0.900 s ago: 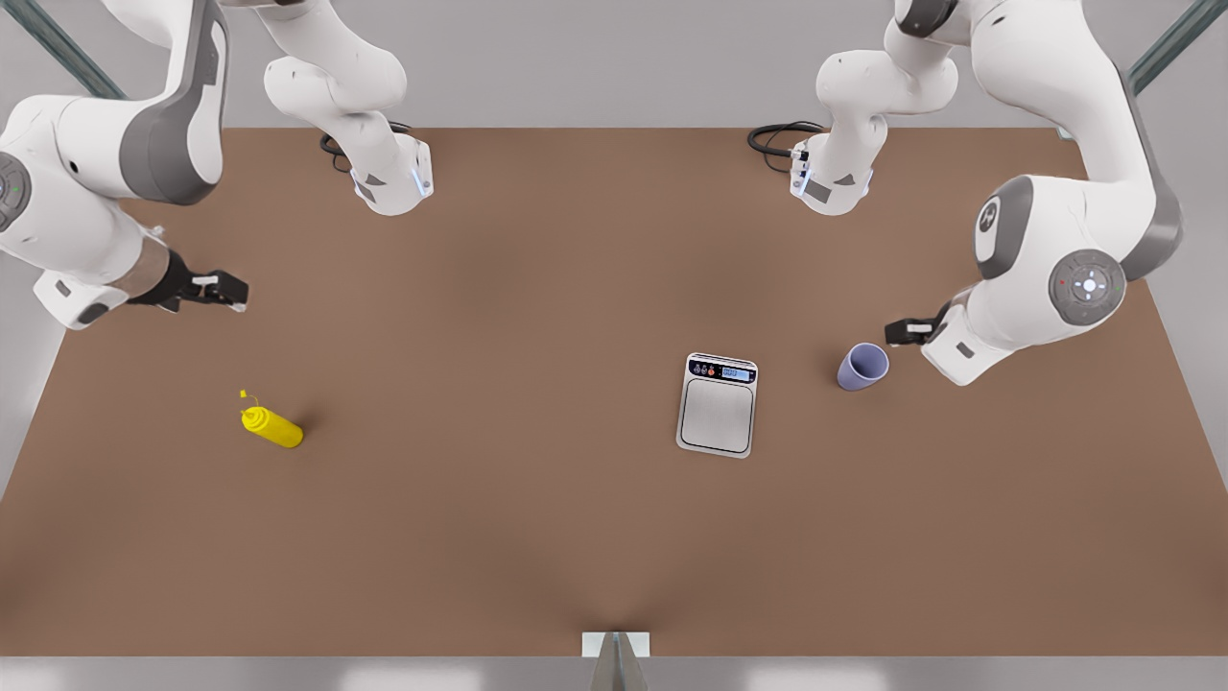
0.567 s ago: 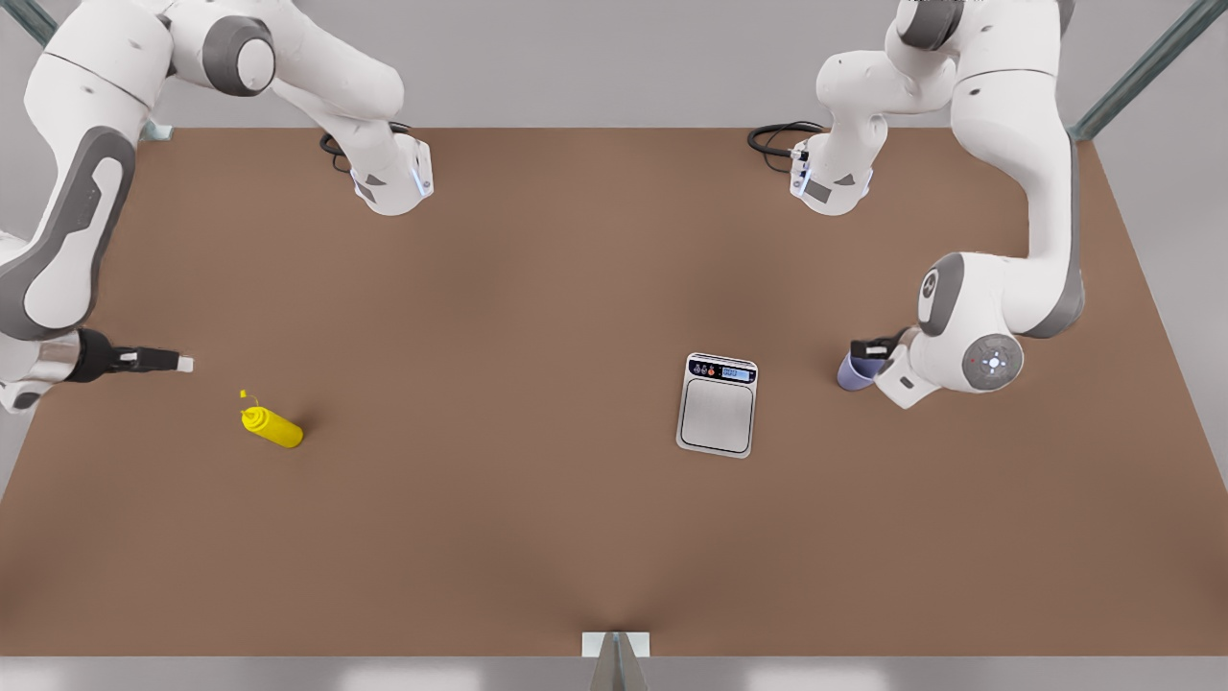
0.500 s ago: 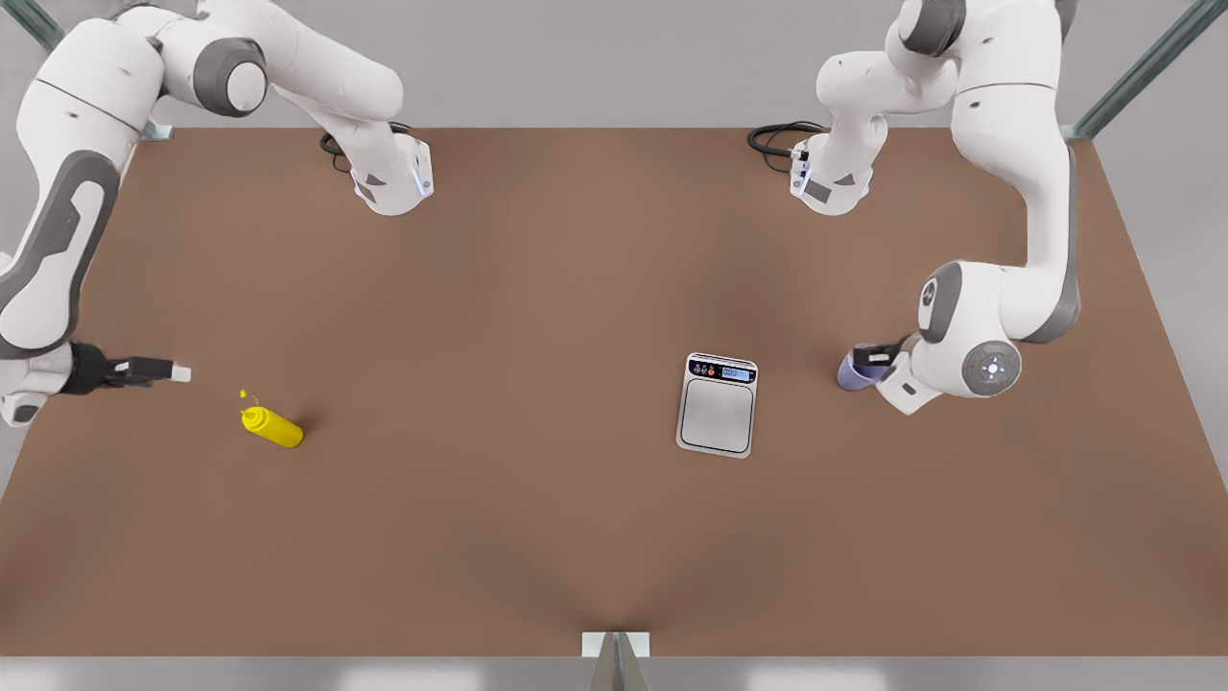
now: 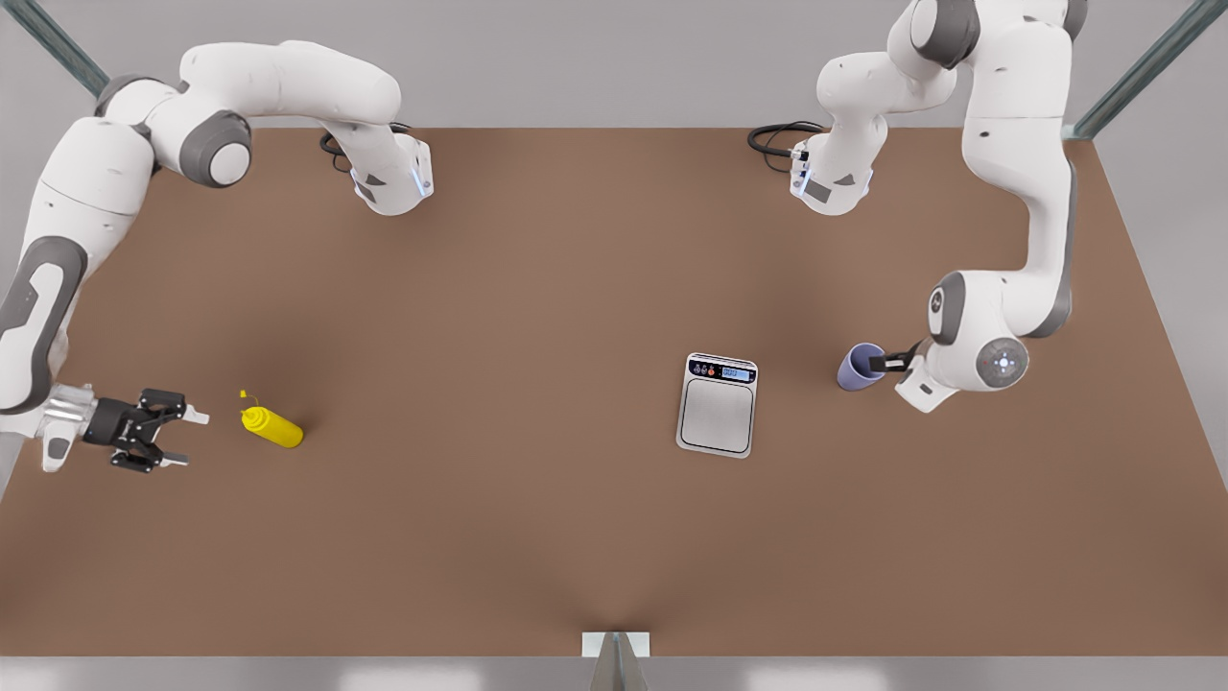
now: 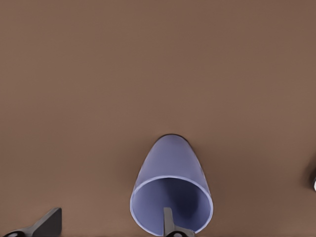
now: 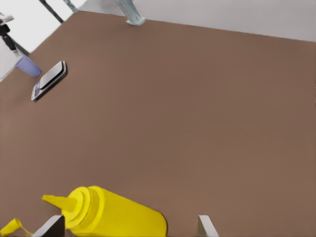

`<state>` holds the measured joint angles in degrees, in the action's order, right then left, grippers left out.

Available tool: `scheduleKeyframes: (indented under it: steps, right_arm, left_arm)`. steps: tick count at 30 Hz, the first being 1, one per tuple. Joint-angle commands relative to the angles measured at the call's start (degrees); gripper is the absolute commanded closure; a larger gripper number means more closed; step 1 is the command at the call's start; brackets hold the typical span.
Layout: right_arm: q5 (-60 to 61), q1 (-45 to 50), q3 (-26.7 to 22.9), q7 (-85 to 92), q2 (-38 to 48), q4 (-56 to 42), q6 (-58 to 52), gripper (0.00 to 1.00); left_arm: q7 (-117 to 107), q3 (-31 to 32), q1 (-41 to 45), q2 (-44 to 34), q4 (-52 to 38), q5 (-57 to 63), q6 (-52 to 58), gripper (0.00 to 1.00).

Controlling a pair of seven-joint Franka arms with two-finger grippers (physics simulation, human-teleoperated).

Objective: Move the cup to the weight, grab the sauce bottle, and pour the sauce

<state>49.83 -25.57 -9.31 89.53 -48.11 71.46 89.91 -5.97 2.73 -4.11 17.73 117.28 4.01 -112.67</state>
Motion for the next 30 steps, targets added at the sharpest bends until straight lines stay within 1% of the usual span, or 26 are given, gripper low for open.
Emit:
scheduleKeyframes:
  steps: [1,3,6,7,8,10,11,13,17,19,20,21,23,25,27,28,30]
  right_arm:
    - [9.49,-0.97,0.08,46.96,-0.93,1.57,2.47,0.00]
    - [10.38,-1.50,0.25,47.32,-0.93,3.86,2.20,0.00]
    - [10.38,-1.41,0.52,47.67,-1.11,7.11,1.85,0.00]
    - [10.38,-1.41,0.60,47.75,-1.11,7.55,1.24,0.00]
    - [10.38,-1.50,0.52,47.76,-0.93,7.55,-0.43,0.00]
    - [9.76,-1.50,0.52,47.75,-0.67,9.39,-3.68,0.00]
    - [9.76,-1.59,0.52,49.51,-0.67,11.33,-4.04,0.00]
    - [9.67,-1.59,0.43,50.48,-0.67,11.86,-4.12,0.00]
    - [9.50,-1.77,0.43,51.45,-0.75,13.44,-4.56,0.00]
    - [9.24,-1.77,0.43,51.45,-0.84,13.53,-4.56,0.00]
    - [9.23,-1.68,0.43,51.45,-0.93,13.53,-4.56,0.00]
    - [9.23,-1.50,0.43,51.45,-1.11,13.88,-4.56,0.00]
    - [9.41,-1.15,0.52,51.45,-1.54,14.32,-4.48,0.00]
    - [9.94,-0.71,0.60,51.45,-1.99,14.14,-4.30,0.00]
    - [9.94,-0.80,0.60,51.54,-2.42,13.79,-4.30,0.00]
    - [10.03,-0.71,0.60,51.45,-2.78,13.88,-4.30,0.00]
    - [10.11,-0.62,0.60,51.54,-3.22,13.79,-4.12,0.00]
  left_arm:
    - [2.81,-0.01,0.07,0.72,1.19,-0.06,-2.73,0.00]
    - [2.81,-0.01,0.25,1.25,3.22,-0.06,-6.34,0.00]
    - [2.81,-0.01,0.25,2.66,3.30,-0.06,-8.18,0.00]
    - [2.90,-0.01,0.25,2.83,3.30,-0.06,-9.15,0.03]
    - [2.81,-0.01,0.25,2.92,3.30,-0.06,-9.85,0.29]
    - [2.81,-0.01,0.16,2.83,3.13,-1.73,-9.85,0.64]
    - [2.90,-0.01,0.16,2.75,3.04,-2.34,-9.94,0.70]
    - [2.90,0.08,0.34,2.66,2.87,-2.61,-10.47,0.78]
    - [3.07,0.17,1.21,2.13,1.37,-3.57,-10.29,0.79]
    - [1.93,0.35,2.27,0.29,-1.17,-3.84,-8.28,0.79]
    - [-0.26,0.35,4.37,0.29,-4.77,-3.84,-4.15,0.79]
    - [-3.95,0.35,7.89,0.37,-7.50,-3.66,-3.26,0.79]
    - [-12.30,1.05,13.69,2.13,-14.79,-3.49,-0.45,0.79]
    - [-20.47,6.23,14.48,6.70,-22.53,-3.40,-0.36,0.79]
    - [-23.56,9.22,14.83,10.92,-27.01,-3.13,-0.45,0.79]
    - [-24.61,9.31,16.33,13.91,-30.44,-3.05,-0.54,0.79]
    - [-26.81,9.31,17.39,15.93,-32.29,-3.05,-1.06,0.79]
